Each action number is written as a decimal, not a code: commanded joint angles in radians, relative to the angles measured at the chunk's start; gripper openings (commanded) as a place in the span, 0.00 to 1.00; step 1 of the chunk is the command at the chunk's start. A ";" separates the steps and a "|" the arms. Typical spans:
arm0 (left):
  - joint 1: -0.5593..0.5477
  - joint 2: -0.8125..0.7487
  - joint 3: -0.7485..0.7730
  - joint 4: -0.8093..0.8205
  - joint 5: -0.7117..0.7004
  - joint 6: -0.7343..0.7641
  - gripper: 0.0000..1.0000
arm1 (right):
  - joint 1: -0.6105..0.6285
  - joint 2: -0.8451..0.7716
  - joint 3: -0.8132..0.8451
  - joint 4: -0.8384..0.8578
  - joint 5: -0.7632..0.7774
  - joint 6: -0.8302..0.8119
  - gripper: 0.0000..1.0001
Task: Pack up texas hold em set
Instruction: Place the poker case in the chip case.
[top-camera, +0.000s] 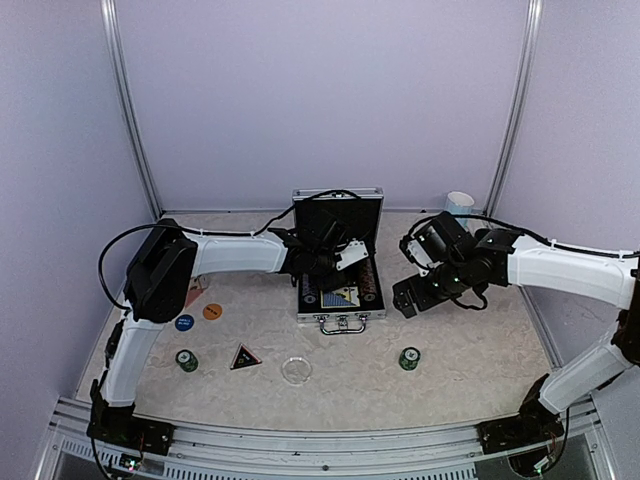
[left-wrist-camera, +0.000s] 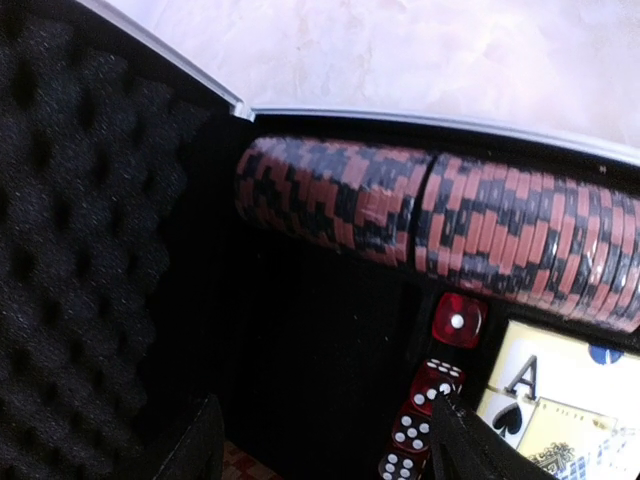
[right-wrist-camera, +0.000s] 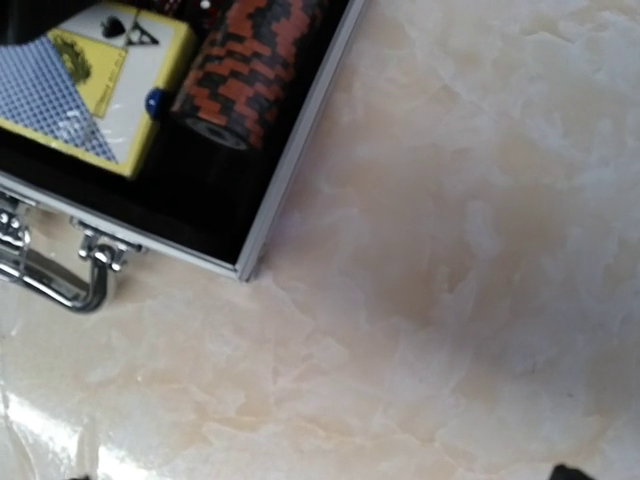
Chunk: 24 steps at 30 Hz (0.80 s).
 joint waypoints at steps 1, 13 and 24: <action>0.011 -0.014 0.027 -0.084 0.028 -0.010 0.70 | 0.017 0.010 0.031 -0.007 0.011 0.006 0.99; 0.005 -0.079 0.022 -0.039 -0.064 -0.103 0.75 | 0.024 0.021 0.037 -0.004 0.014 0.000 0.99; -0.049 -0.279 -0.097 -0.180 -0.186 -0.277 0.98 | 0.024 0.053 0.041 0.022 0.007 -0.057 0.99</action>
